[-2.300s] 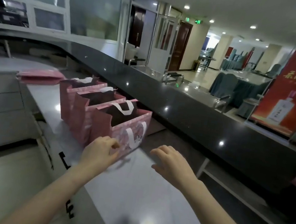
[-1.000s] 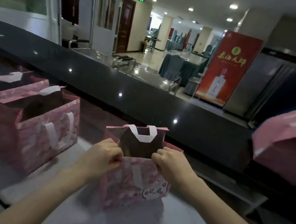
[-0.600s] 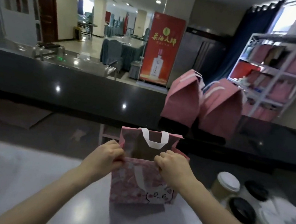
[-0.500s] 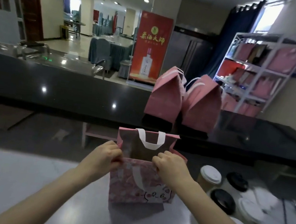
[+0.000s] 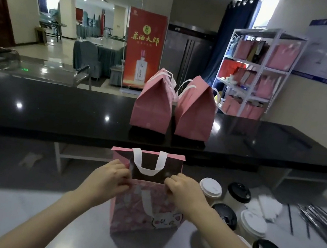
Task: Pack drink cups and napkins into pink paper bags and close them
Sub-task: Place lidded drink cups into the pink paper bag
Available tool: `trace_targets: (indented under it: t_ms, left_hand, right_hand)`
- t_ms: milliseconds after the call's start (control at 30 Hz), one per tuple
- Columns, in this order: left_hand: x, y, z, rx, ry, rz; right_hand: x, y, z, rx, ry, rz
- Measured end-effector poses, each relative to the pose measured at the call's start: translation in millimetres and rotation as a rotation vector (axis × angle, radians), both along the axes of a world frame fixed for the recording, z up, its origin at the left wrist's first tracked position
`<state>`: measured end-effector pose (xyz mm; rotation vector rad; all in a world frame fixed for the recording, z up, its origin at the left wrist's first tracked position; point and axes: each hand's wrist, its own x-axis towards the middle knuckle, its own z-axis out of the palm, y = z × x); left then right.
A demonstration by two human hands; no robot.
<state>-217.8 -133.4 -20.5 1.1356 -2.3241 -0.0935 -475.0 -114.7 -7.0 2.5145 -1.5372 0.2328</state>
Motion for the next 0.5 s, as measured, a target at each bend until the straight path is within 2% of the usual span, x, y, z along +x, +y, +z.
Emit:
trace_targets:
  t_ms: [167,267,400,500]
  left_hand:
    - [6.0,-11.3,15.0,0.083,0.157,-0.005]
    - [1.4,-24.1,22.1,0.043,0.300,0.010]
    - [-10.2,-44.4,21.8,-0.015,0.244,0.071]
    - [-17.1,-49.8,21.6,-0.004,0.114,0.059]
  right_hand:
    - [-15.6,4.1,4.3,-0.073,-0.150,0.041]
    - [-28.0,9.6,10.6,-0.114,-0.245,0.026]
    - [-49.7,14.0,17.6,-0.166,-0.331,-0.031]
    - [-72.6,18.2,16.4,-0.142,-0.347,-0.114]
